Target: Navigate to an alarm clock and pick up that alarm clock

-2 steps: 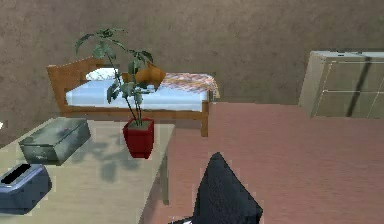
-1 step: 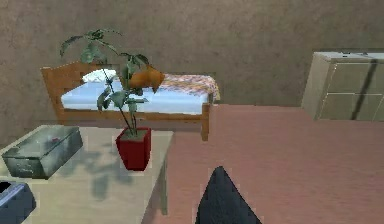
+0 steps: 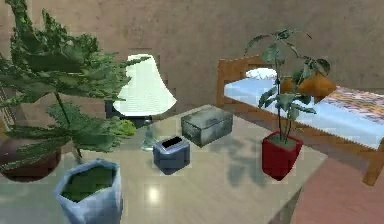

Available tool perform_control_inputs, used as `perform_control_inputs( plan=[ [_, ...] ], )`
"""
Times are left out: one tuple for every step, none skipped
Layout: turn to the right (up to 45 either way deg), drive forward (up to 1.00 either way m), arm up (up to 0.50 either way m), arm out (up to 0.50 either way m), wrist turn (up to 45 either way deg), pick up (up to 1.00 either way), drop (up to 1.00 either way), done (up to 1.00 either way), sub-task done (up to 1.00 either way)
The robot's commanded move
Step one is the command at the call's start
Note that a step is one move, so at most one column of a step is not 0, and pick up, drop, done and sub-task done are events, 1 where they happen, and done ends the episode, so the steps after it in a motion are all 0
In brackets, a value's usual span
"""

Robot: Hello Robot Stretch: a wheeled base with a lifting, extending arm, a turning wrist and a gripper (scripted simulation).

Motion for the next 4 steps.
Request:
perform_control_inputs(
  plan=[
    [-45.0, 0.00, 0.00, 0.00, 0.0, 0.00, 0.00, 0.00, 0.00],
    [-45.0, 0.00, 0.00, 0.00, 0.0, 0.00, 0.00, 0.00, 0.00],
    [0.0, 0.00, 0.50, 0.00, 0.0, 0.00, 0.00, 0.00, 0.00],
    [0.0, 0.00, 0.34, 0.00, 0.0, 0.00, 0.00, 0.00, 0.00]
  ],
)
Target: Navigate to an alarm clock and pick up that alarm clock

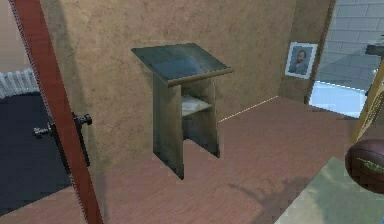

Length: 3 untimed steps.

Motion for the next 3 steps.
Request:
perform_control_inputs(
  plan=[
    [0.0, 0.00, 0.00, 0.50, 0.0, 0.00, 0.00, 0.00, 0.00],
    [0.0, 0.00, 0.00, 0.00, 45.0, 0.00, 0.00, 0.00, 0.00],
    [0.0, 0.00, 0.00, 0.00, 45.0, 0.00, 0.00, 0.00, 0.00]
  ],
)
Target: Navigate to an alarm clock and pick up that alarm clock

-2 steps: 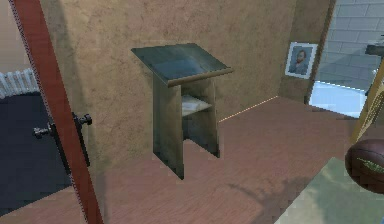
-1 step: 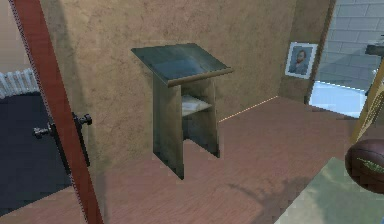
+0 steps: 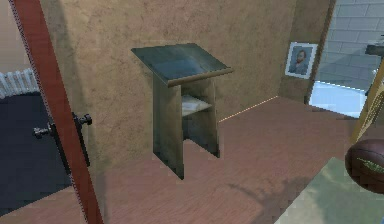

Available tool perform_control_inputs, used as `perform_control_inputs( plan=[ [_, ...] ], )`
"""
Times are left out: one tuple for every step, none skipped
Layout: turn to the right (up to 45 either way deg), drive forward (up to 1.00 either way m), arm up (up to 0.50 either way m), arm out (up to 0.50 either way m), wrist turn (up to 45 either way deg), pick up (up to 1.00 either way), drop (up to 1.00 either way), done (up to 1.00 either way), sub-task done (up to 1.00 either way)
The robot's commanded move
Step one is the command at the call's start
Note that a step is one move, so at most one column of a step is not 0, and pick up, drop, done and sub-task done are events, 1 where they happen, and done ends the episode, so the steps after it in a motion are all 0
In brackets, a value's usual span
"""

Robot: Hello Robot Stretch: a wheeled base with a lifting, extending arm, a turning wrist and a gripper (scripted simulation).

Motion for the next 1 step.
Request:
perform_control_inputs(
  plan=[
    [0.0, 0.00, 0.00, 0.00, 45.0, 0.00, 0.00, 0.00, 0.00]
  ],
)
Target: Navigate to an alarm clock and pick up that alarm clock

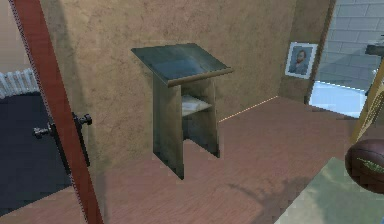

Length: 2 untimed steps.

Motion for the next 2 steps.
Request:
perform_control_inputs(
  plan=[
    [0.0, 0.00, -0.30, 0.00, 0.0, 0.00, 0.00, 0.00, 0.00],
    [0.0, 0.00, 0.00, 0.00, 0.0, 1.00, 0.00, 0.00, 0.00]
  ],
)
